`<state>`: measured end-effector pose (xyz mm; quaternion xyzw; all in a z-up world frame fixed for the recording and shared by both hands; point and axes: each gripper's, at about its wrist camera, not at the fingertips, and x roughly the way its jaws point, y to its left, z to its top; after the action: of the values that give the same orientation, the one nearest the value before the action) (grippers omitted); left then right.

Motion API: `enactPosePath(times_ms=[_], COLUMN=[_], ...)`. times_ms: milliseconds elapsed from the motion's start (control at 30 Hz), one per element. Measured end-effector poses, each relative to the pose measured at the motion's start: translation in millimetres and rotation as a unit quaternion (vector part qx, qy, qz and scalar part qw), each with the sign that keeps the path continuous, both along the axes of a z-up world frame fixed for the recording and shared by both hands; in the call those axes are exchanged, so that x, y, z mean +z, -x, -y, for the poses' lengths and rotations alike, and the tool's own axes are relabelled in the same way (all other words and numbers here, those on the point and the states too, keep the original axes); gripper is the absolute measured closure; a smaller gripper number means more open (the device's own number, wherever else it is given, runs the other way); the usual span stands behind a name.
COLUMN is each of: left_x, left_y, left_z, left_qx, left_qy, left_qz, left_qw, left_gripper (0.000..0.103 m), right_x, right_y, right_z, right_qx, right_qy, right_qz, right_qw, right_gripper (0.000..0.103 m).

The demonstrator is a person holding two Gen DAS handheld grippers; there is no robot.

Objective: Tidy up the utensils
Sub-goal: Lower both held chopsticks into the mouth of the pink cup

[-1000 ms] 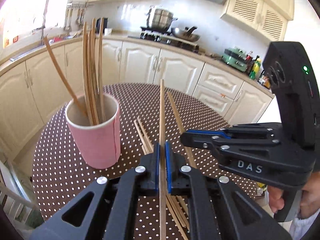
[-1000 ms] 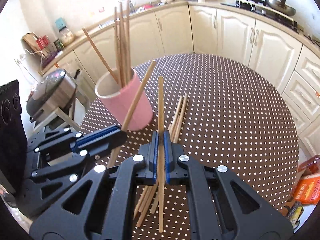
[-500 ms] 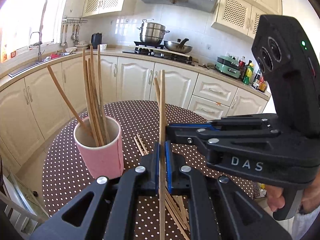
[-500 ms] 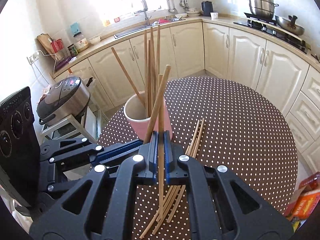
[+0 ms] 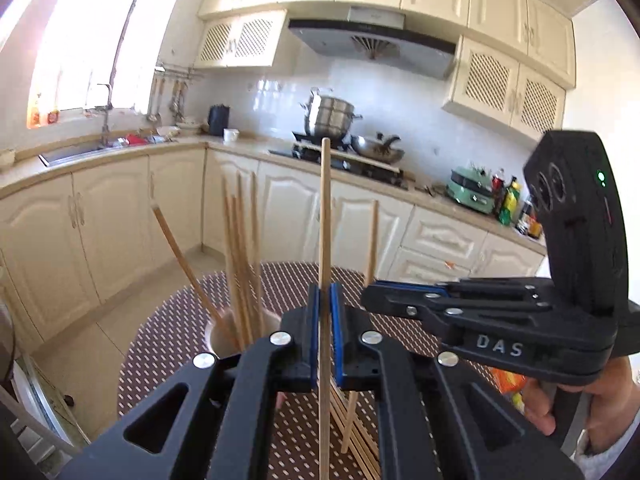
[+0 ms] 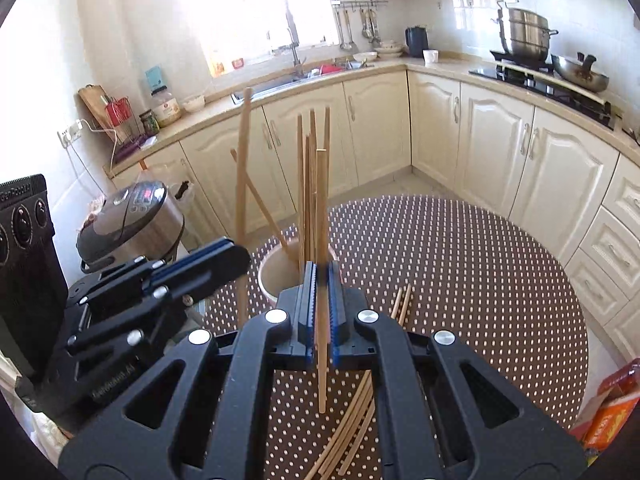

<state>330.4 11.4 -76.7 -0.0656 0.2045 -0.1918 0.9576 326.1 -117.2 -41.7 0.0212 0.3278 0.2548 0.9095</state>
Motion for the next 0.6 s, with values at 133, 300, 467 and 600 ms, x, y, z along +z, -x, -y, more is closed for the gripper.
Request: enactPosePath(times_ms=[133, 300, 467, 600], left_x=[16, 29, 38, 45], left_y=[-4, -7, -14, -20], left_z=[-10, -16, -17, -23], left_qx=[0.037, 0.076, 0.102, 0.114], left_qy=[0.011, 0.014, 0.016, 0.033], left_qz=[0.032, 0.069, 0.093, 0.114], left_qw=[0.9988, 0.9946, 0.9904, 0.9863], left_gripper=[0.097, 0.097, 0.097, 0.097], right_x=[19, 41, 54, 59], right_y=[-3, -4, -8, -13], right_z=[1, 2, 5, 4], right_qx=[-0.008, -0.017, -0.032, -0.039], right_qy=[-0.021, -0.046, -0.068, -0.079], right_qz=[0.025, 0.059, 0.090, 0.106], right_qw=[0.999, 0.997, 0.993, 0.990], right_gripper=[0.097, 0.097, 0.097, 0.097])
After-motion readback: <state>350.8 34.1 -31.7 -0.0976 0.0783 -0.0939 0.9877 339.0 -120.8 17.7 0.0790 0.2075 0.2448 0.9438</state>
